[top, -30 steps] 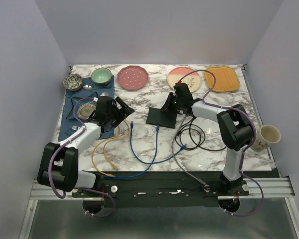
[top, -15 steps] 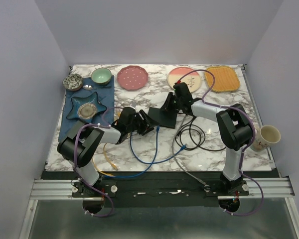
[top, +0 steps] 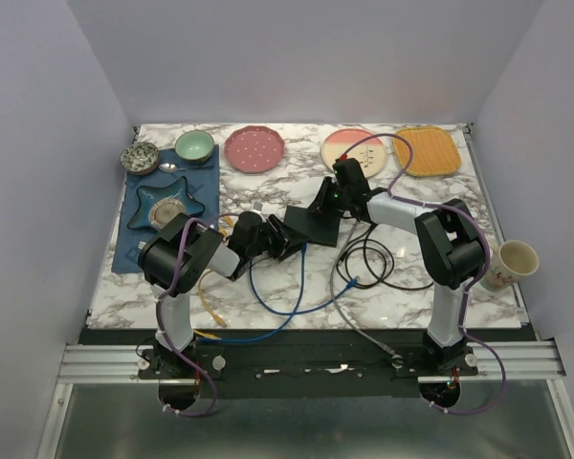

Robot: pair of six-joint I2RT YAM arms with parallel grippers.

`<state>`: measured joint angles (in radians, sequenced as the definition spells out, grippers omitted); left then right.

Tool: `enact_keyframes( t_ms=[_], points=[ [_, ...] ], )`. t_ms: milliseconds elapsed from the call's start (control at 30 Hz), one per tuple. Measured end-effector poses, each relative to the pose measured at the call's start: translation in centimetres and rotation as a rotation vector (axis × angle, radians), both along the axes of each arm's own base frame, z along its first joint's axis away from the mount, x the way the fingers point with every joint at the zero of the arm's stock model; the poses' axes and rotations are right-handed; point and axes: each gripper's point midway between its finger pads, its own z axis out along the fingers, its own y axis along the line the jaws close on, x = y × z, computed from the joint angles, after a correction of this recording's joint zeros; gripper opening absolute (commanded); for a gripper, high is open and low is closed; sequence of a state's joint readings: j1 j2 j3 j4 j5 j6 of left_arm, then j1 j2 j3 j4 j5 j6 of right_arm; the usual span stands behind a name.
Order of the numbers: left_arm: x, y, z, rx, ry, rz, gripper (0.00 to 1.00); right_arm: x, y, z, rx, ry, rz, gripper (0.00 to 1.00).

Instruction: Pull the plug from the switch port

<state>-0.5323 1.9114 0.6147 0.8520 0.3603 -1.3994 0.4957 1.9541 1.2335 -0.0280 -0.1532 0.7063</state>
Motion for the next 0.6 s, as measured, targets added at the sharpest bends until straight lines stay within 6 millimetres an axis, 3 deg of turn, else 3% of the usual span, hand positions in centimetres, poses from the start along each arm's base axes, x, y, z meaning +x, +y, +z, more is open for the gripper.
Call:
enact_keyframes(
  t_ms=[267,600],
  points=[
    [0.33,-0.12,-0.43,-0.03,0.014,0.017,0.4,-0.04,0.12,-0.03,0.005,0.001,0.005,0.3],
    [0.22,0.0,-0.65,0.025,0.014,-0.004,0.37,-0.07,0.15,-0.04,0.006,0.003,0.007,0.3]
  ],
)
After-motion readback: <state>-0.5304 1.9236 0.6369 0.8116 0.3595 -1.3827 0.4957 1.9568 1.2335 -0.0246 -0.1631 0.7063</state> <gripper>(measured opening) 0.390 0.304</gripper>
